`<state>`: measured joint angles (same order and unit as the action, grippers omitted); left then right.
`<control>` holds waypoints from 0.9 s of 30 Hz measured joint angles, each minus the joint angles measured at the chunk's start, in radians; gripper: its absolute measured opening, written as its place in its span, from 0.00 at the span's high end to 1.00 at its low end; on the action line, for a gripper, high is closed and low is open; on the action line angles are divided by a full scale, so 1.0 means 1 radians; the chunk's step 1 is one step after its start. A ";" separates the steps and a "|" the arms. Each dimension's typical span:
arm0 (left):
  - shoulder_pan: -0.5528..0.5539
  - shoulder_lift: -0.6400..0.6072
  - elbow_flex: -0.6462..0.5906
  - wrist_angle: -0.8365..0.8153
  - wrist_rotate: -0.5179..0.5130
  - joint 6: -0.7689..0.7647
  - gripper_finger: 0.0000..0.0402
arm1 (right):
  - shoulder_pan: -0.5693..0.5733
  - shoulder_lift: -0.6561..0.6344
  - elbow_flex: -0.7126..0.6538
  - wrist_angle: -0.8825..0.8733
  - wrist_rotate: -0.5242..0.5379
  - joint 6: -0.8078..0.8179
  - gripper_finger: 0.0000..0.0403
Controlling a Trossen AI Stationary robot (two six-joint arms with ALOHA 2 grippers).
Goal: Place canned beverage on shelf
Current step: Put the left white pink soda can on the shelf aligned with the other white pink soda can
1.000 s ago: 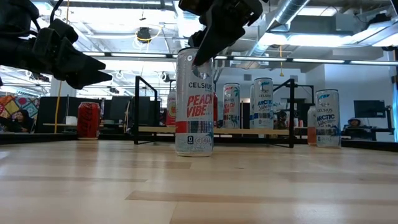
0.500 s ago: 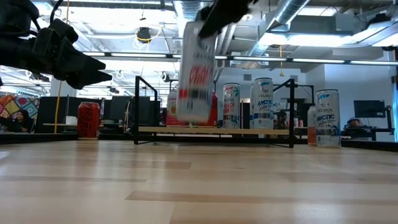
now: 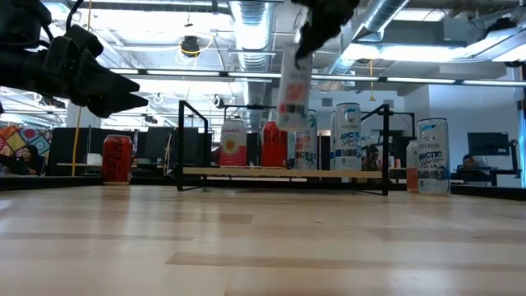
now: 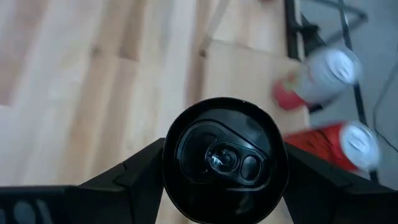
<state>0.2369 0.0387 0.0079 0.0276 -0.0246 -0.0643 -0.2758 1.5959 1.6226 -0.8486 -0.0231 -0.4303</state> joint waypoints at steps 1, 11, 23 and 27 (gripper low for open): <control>0.000 0.000 0.000 0.000 0.000 0.000 0.20 | -0.023 0.010 0.000 -0.001 -0.001 -0.014 0.29; 0.000 0.000 0.000 -0.001 0.000 0.000 0.20 | -0.236 0.113 0.000 0.008 -0.111 -0.080 0.29; 0.000 0.000 0.000 -0.001 0.000 0.000 0.20 | -0.358 0.142 -0.001 0.016 -0.191 -0.101 0.29; 0.000 0.000 0.000 -0.001 0.000 0.000 0.20 | -0.382 0.142 -0.001 0.015 -0.193 -0.102 0.29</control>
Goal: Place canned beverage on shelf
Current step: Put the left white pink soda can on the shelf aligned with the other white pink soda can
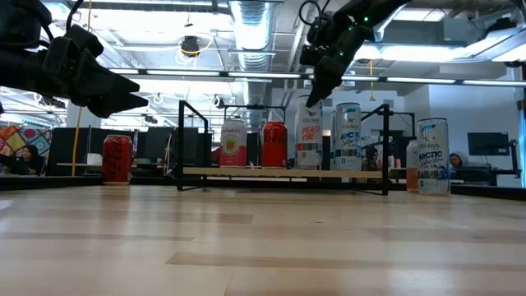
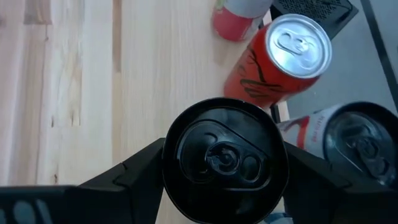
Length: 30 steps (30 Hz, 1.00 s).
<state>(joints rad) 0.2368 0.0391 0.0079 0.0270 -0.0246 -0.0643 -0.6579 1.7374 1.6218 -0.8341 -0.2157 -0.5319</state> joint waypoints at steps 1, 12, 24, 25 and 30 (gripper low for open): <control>0.000 0.000 0.000 0.000 0.000 0.000 0.20 | -0.005 0.000 0.000 0.000 0.000 0.000 0.29; 0.000 0.000 0.000 0.000 0.000 0.000 0.20 | -0.011 0.005 0.000 -0.003 -0.005 0.000 0.29; 0.000 0.000 0.000 0.000 0.000 0.000 0.20 | -0.010 0.005 0.000 -0.015 -0.021 0.003 0.29; 0.000 0.000 0.000 0.000 0.000 0.000 0.20 | -0.010 0.005 0.000 -0.020 -0.022 0.006 0.29; 0.000 0.000 0.000 0.000 0.000 0.000 0.20 | -0.010 0.005 0.000 -0.036 -0.022 0.011 0.29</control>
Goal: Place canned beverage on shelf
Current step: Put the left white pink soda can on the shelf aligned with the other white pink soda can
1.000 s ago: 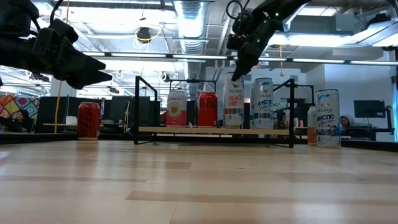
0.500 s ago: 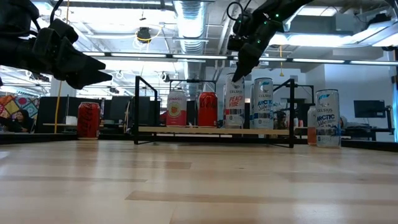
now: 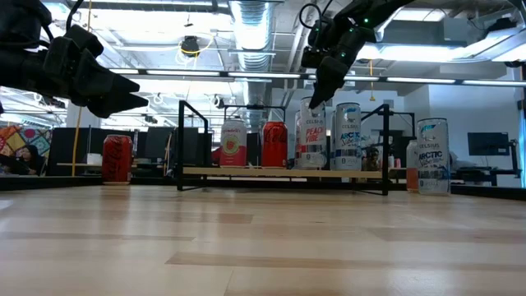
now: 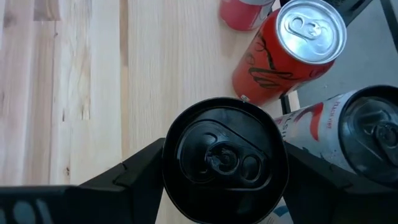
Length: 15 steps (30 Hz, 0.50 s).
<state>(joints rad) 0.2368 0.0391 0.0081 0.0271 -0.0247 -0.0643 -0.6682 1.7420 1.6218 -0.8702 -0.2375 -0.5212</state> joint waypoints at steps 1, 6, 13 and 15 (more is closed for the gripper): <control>0.000 0.000 0.000 0.000 0.000 0.000 0.20 | 0.000 0.000 0.000 0.002 0.000 0.001 0.29; 0.000 0.000 0.000 0.000 0.000 0.000 0.20 | 0.000 0.000 0.000 0.004 0.000 0.000 0.29; 0.000 0.000 0.000 0.000 0.000 0.000 0.20 | 0.004 0.000 -0.014 0.012 -0.006 0.016 0.29; 0.000 0.000 0.000 0.000 0.000 0.000 0.20 | 0.006 0.000 -0.024 0.011 -0.006 0.016 0.29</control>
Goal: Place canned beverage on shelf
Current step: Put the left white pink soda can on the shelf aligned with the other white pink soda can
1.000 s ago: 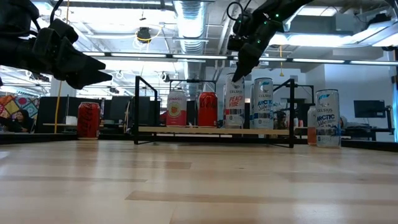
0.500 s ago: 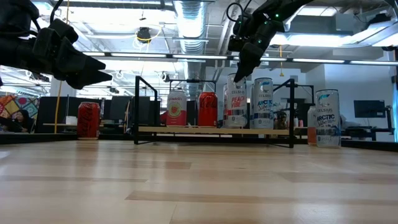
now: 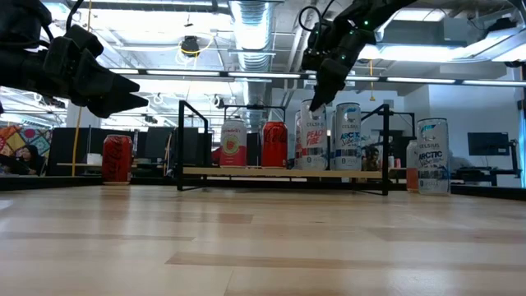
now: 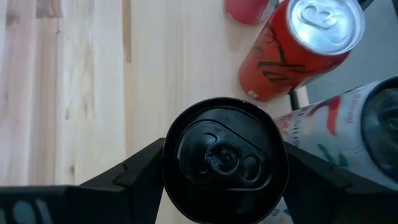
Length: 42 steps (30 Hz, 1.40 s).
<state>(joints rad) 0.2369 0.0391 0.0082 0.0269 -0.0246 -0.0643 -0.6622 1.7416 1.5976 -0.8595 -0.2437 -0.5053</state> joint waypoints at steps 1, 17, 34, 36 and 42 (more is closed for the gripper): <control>0.000 0.000 0.000 0.000 0.000 0.000 0.20 | 0.000 0.000 -0.002 -0.002 -0.002 0.001 0.29; 0.000 0.000 0.000 0.000 0.000 0.000 0.20 | 0.001 -0.001 -0.005 0.010 0.003 0.007 0.18; 0.000 0.000 0.000 0.000 0.000 0.000 0.20 | 0.005 -0.002 0.160 -0.075 0.010 0.016 0.16; 0.000 0.000 0.000 0.000 0.000 0.000 0.20 | 0.016 -0.002 0.186 -0.115 0.009 0.036 0.16; 0.000 0.000 0.000 0.000 0.000 0.000 0.20 | 0.095 -0.017 0.189 -0.226 -0.038 0.034 0.27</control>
<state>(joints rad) 0.2368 0.0388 0.0081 0.0273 -0.0247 -0.0643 -0.5668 1.7243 1.7868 -1.0853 -0.2813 -0.4715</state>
